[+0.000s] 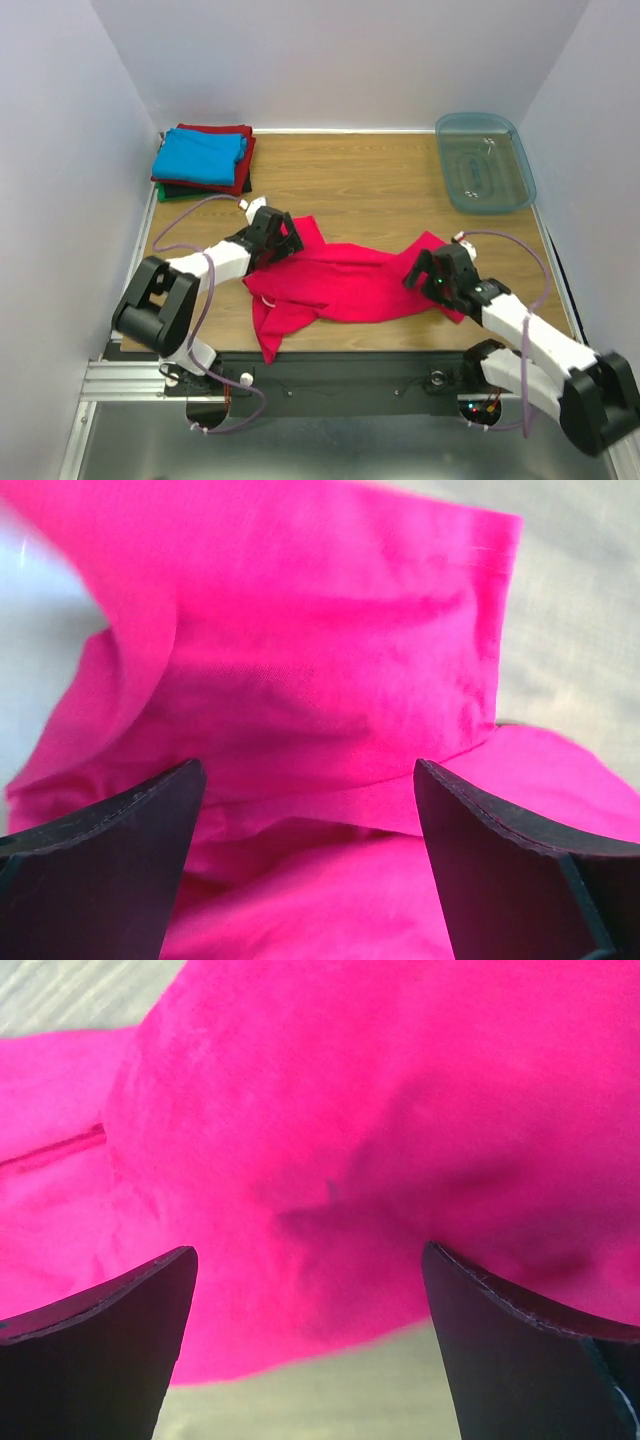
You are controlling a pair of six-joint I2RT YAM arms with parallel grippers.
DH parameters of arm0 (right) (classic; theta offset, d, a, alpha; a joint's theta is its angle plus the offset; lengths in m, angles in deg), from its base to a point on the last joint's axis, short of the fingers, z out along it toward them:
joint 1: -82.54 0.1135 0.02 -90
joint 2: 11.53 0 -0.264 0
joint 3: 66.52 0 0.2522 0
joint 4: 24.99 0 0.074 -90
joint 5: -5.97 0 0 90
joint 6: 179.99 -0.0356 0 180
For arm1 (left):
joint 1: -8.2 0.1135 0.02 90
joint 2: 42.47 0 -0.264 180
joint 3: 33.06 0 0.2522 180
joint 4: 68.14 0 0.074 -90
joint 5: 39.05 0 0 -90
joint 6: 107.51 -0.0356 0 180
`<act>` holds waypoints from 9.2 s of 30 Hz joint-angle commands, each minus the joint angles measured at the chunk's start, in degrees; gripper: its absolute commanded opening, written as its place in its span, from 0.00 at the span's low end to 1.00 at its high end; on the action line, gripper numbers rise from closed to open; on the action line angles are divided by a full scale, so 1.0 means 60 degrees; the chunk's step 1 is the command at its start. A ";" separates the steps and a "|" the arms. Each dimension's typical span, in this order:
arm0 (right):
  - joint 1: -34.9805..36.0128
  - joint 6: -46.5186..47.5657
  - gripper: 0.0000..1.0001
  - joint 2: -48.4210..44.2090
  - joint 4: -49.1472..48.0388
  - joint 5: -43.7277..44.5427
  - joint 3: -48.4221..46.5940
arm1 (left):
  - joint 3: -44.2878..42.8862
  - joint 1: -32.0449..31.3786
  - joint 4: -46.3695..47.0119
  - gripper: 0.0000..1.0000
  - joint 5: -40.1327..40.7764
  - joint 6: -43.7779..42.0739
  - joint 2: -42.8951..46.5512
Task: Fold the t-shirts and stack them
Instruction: Flatten the tshirt out
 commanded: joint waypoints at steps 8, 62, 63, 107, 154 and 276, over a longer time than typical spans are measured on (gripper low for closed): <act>-0.0032 0.0322 1.00 -0.2836 0.2118 0.0359 -0.1420 | 0.0789 -0.0407 -0.1470 0.98 0.0233 -0.0175 0.3750; -0.1453 0.0211 0.00 -0.2549 0.1984 -0.4394 -0.0974 | -0.6669 0.0266 -0.4035 0.00 0.2082 -0.1510 -0.5170; -0.1452 -0.0518 0.00 -0.3818 0.2261 -0.5298 -0.0693 | -0.6669 0.0368 -0.3948 0.00 0.2023 -0.1481 -0.5141; -0.1452 0.0382 0.00 -0.3362 0.4989 0.2339 -0.3122 | -0.1902 0.1013 -0.3492 0.94 0.1231 -0.0752 0.2399; -0.1452 0.1612 0.00 -0.2499 0.4051 0.3233 -1.0529 | -0.6314 0.0340 -0.4328 0.00 0.0911 -0.1699 0.6973; -0.2873 0.4587 1.00 0.8903 -0.0593 -0.1831 -1.1737 | -1.1936 0.2026 -0.4694 0.96 0.0292 -0.3855 -0.4639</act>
